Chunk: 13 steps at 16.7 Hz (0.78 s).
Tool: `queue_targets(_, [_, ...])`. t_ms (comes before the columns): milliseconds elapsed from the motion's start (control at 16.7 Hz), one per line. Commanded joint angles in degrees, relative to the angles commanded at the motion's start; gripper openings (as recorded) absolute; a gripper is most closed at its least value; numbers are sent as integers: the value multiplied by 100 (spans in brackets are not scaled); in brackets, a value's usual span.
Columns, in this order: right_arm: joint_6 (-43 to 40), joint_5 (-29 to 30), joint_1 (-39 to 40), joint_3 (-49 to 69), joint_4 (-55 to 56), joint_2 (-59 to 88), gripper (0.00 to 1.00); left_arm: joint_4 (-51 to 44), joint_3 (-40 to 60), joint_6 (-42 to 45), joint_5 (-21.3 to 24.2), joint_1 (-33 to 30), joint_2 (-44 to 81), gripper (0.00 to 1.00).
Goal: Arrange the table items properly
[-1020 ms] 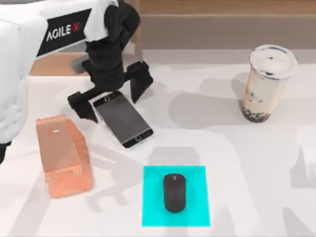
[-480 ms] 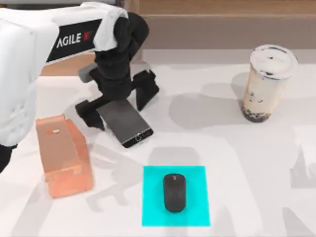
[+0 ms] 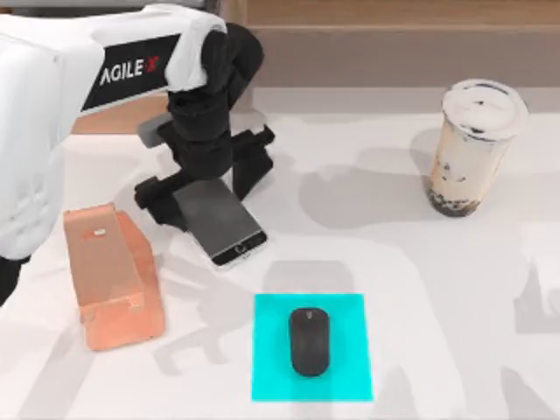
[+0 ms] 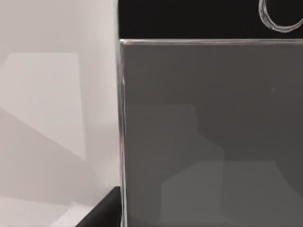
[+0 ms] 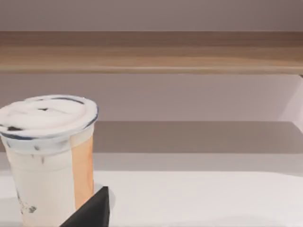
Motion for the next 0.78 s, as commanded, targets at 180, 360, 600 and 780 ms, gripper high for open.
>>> queue_targets(180, [0, 0, 0, 0, 0, 0, 100, 0, 0, 0, 0, 0, 0, 2])
queue_targets(360, [0, 0, 0, 0, 0, 0, 100, 0, 0, 0, 0, 0, 0, 0])
queue_targets(600, [0, 0, 0, 0, 0, 0, 100, 0, 0, 0, 0, 0, 0, 0])
queue_targets(780, [0, 0, 0, 0, 0, 0, 100, -38, 20, 58, -51, 38, -68, 0])
